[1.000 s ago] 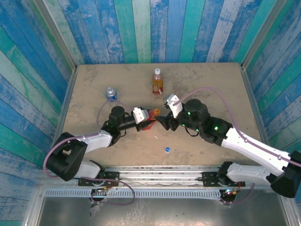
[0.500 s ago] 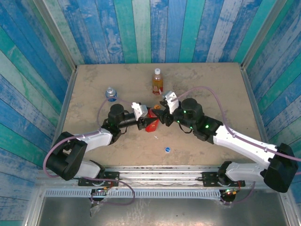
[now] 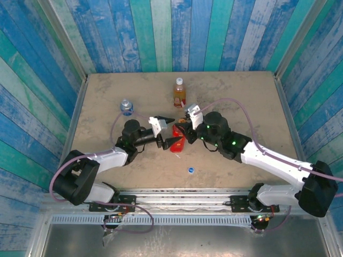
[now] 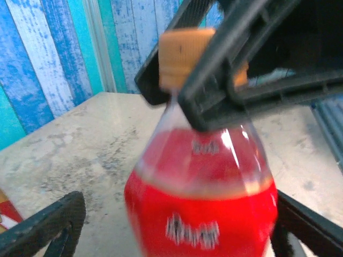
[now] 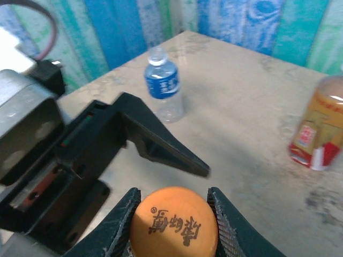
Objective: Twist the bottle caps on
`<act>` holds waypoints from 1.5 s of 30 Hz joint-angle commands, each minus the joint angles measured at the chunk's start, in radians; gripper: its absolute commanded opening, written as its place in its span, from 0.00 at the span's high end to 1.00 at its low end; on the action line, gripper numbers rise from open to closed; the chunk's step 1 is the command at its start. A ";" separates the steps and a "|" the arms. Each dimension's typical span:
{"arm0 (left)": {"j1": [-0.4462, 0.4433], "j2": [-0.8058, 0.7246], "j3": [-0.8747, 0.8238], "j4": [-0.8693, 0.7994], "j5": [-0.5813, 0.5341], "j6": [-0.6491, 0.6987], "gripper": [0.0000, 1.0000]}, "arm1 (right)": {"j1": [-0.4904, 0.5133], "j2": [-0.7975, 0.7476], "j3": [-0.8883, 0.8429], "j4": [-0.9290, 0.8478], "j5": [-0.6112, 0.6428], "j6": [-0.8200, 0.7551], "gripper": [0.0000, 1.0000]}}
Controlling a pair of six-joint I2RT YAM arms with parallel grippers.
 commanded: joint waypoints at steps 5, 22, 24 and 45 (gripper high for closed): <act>0.061 -0.025 -0.056 0.082 -0.057 -0.085 0.02 | -0.172 0.014 0.099 -0.066 0.158 -0.066 0.87; 0.119 0.015 -0.078 0.196 -0.058 -0.182 0.06 | -0.437 0.518 0.557 -0.106 -0.033 -0.085 0.83; 0.120 0.012 -0.078 0.188 -0.080 -0.179 0.06 | -0.440 0.543 0.571 -0.106 -0.032 -0.086 0.82; 0.143 -0.026 -0.051 0.094 -0.215 -0.212 0.06 | -0.448 0.528 0.533 -0.074 -0.057 -0.161 0.40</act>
